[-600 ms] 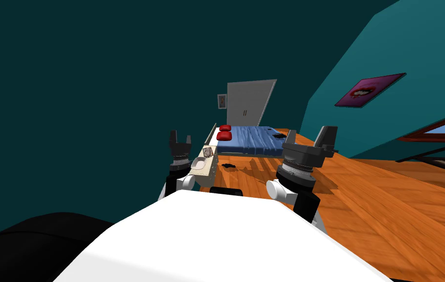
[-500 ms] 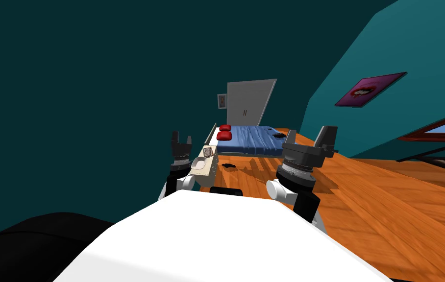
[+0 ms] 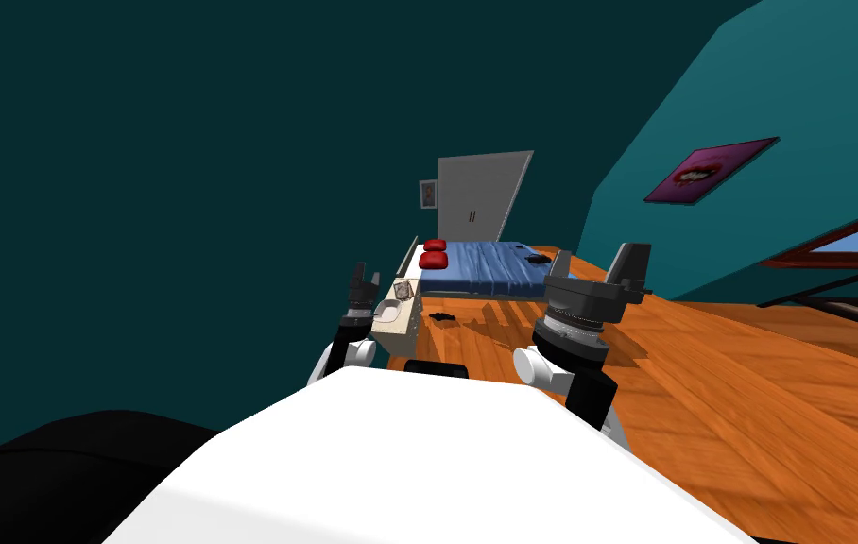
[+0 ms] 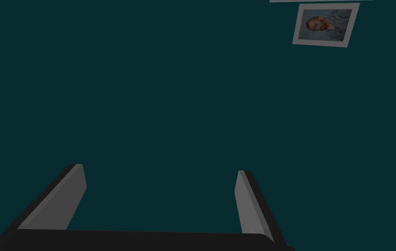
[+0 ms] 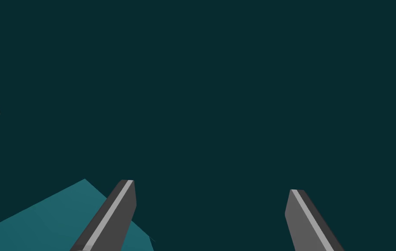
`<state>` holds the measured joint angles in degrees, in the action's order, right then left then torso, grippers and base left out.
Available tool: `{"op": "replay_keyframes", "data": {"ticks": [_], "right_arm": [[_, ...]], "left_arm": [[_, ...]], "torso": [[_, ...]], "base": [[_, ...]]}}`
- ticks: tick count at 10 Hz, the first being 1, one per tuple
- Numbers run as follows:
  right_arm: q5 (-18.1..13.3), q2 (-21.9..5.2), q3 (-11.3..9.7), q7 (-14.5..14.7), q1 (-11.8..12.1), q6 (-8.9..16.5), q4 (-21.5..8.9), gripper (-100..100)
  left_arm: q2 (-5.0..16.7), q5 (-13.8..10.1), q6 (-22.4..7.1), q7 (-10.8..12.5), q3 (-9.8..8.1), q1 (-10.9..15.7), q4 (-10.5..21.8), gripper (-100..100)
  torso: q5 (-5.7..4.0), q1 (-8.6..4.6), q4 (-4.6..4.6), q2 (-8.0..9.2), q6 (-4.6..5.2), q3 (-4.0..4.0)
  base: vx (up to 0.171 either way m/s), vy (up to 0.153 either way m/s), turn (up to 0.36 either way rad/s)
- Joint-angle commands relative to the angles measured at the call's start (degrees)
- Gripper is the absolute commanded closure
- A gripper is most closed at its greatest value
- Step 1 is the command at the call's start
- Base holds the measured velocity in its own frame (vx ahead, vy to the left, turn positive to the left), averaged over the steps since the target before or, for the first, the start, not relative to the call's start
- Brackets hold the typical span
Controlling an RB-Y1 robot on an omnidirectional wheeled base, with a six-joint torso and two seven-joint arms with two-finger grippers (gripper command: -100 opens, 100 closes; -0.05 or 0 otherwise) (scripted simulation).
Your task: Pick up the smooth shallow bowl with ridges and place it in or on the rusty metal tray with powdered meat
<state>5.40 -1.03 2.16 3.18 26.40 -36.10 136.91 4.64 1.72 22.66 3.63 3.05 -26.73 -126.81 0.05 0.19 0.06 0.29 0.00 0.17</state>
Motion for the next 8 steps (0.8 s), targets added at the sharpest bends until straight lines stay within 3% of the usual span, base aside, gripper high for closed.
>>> {"op": "replay_keyframes", "data": {"ticks": [1,2,8], "right_arm": [[0.0,0.0,0.0,0.0,0.0,0.0,0.0,0],[0.0,0.0,0.0,0.0,0.0,0.0,0.0,0],[0.0,0.0,0.0,0.0,0.0,0.0,0.0,0]], "left_arm": [[1.4,-0.1,-1.4,0.2,-0.38,0.7,2.9,-100],[1.4,-0.1,-1.4,0.2,-0.38,0.7,3.1,-100],[3.9,0.1,-7.1,0.3,-0.72,3.6,13.7,-100]], "torso": [[0.0,0.0,0.0,0.0,0.0,0.0],[0.0,0.01,0.01,0.01,0.0,0.01],[0.0,-0.02,-0.02,-0.15,0.0,-0.08]], "base": [[-0.082,0.044,-0.01],[-0.043,0.034,-0.005],[-0.042,0.046,-0.009]]}}
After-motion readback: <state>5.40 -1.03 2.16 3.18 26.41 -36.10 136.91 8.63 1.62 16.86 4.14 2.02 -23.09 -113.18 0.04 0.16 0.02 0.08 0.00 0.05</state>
